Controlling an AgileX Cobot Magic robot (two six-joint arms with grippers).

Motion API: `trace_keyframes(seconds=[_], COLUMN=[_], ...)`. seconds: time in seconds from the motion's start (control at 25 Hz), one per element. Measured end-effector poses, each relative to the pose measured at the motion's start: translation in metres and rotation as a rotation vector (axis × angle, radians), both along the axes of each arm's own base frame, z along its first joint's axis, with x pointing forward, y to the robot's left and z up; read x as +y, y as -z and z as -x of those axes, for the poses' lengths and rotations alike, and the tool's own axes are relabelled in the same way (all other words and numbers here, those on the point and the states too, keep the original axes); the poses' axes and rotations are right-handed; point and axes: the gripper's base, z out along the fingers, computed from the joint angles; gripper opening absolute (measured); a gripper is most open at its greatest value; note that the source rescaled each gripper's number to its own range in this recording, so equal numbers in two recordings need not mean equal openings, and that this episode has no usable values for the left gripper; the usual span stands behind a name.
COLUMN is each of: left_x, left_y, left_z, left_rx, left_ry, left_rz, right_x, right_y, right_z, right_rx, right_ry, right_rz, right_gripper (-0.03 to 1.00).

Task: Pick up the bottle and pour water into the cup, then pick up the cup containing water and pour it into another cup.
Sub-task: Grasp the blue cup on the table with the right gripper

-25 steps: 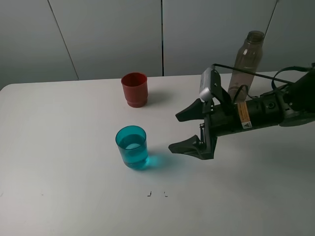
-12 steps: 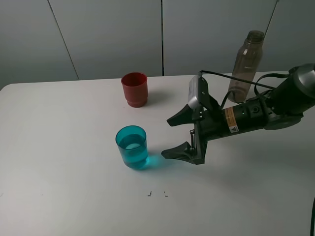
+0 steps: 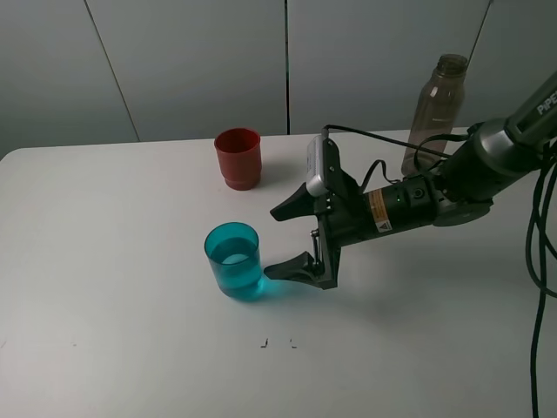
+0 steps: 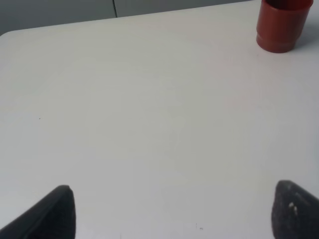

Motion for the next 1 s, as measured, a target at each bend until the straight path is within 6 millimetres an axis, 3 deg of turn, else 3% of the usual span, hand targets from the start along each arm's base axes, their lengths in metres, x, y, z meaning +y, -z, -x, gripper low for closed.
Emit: trace_keyframes(seconds=[0.56,1.0], left_x=[0.0,0.0], left_y=[0.0,0.0], left_z=[0.0,0.0], left_rx=[-0.001,-0.001], left_ry=[0.003,0.003], left_rz=[-0.006,-0.006], right_x=[0.018,0.02], right_y=[0.001,0.001], right_z=[0.006,0.007], right_rx=[-0.01,-0.007], right_ry=[-0.039,-0.043], right_rz=[-0.012,-0.014], right_gripper=[1.0,1.0])
